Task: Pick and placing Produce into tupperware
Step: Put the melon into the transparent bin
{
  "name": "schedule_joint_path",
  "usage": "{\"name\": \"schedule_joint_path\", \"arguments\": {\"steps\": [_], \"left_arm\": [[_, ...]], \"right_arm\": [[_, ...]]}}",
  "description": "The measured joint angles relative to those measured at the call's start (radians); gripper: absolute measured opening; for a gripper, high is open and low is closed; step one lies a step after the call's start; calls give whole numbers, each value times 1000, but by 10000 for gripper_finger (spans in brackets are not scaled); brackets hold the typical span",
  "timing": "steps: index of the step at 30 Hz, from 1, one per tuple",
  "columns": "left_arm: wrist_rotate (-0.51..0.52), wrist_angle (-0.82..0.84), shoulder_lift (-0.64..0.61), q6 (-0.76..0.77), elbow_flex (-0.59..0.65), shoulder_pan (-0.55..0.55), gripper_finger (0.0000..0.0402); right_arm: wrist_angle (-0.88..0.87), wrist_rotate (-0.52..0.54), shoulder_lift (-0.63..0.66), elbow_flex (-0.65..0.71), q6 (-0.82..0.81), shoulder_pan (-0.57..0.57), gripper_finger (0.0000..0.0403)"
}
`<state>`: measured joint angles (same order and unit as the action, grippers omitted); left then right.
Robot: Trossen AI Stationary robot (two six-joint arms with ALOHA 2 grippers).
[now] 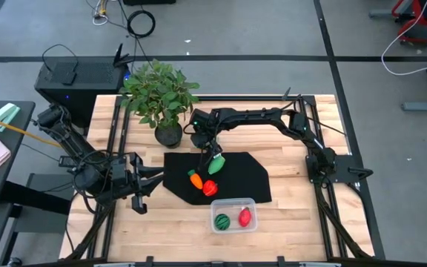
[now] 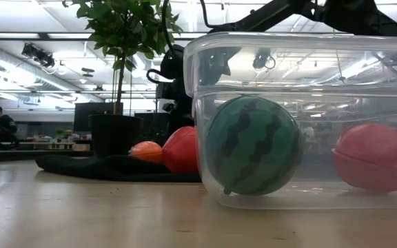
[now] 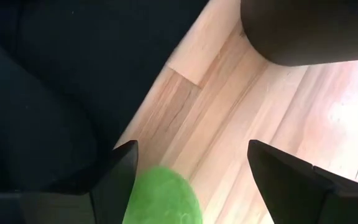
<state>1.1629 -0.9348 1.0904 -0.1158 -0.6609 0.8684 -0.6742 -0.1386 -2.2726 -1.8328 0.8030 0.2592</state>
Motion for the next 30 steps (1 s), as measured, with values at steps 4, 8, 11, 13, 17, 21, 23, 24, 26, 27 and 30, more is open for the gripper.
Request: {"name": "schedule_joint_path", "arguments": {"steps": [4, 8, 11, 13, 17, 21, 23, 24, 26, 27, 30], "left_arm": [[0, 1, 0, 0, 0, 0, 107], [0, 4, 0, 0, 0, 0, 107], [0, 5, 0, 0, 0, 0, 107], [0, 5, 0, 0, 0, 0, 107], [0, 6, 0, 0, 0, 0, 107], [0, 5, 0, 0, 0, 0, 107], [0, 6, 0, 0, 0, 0, 107], [0, 5, 0, 0, 0, 0, 107], [0, 6, 0, 0, 0, 0, 107], [0, 6, 0, 0, 0, 0, 107], [0, 6, 0, 0, 0, 0, 107]], "right_arm": [[-27, 0, 0, 0, 3, 7, 306], [-63, 0, 0, 0, -32, 14, 306], [-65, 12, 0, 0, -40, 14, 306], [-67, 35, 0, 0, -41, 14, 306], [-67, 58, 0, 0, -46, 20, 306], [-66, 60, 0, 0, -73, 30, 306], [-66, 60, 0, 0, -109, 30, 306], [-65, 60, 0, 0, -126, 29, 306], [-51, 60, 0, 0, -153, 25, 306], [-41, 63, 0, 0, -161, 23, 306], [-6, 83, 0, 0, -174, 14, 306]]}}
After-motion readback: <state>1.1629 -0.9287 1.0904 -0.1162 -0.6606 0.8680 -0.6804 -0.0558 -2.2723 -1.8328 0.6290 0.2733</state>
